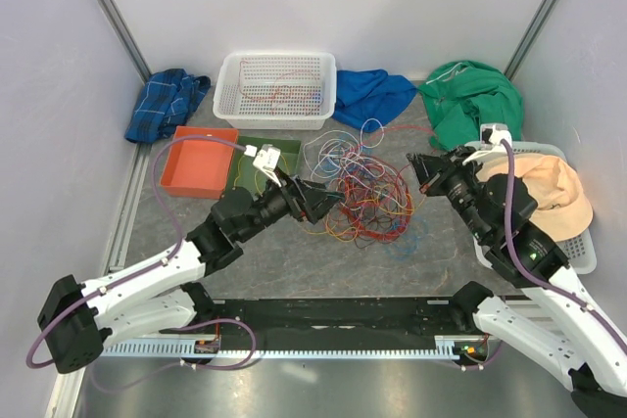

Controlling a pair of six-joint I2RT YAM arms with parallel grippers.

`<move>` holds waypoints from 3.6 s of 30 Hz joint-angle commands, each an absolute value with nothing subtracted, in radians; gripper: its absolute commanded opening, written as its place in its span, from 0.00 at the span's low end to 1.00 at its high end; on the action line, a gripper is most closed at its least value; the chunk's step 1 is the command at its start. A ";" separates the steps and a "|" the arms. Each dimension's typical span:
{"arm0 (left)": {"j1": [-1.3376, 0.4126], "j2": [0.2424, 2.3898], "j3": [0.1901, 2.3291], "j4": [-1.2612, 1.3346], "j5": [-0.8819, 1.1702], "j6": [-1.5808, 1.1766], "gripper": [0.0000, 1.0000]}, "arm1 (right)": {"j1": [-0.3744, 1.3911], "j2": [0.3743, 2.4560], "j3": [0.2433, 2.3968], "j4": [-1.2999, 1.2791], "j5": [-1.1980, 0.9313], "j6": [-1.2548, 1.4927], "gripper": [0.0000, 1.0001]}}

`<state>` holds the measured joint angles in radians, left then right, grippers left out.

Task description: Untangle the cables

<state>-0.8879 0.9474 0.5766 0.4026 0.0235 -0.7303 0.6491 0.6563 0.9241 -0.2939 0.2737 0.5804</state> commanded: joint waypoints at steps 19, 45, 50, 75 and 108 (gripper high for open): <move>-1.071 1.342 0.706 0.798 0.077 -0.172 0.78 | 0.653 0.758 1.091 -0.359 0.028 0.676 0.00; -0.942 1.198 1.254 0.095 -0.152 -0.265 0.02 | 0.653 0.523 0.944 -0.410 0.331 0.569 0.98; -0.806 1.288 1.478 0.029 -0.135 -0.302 0.02 | 0.652 0.482 0.893 -0.408 0.360 0.540 0.98; -0.701 1.525 2.151 -0.094 0.069 -0.423 0.02 | 0.653 0.764 0.621 0.136 0.066 0.549 0.97; -0.701 1.268 1.669 0.033 0.005 -0.402 0.02 | 0.680 1.088 0.920 0.342 0.027 0.603 0.00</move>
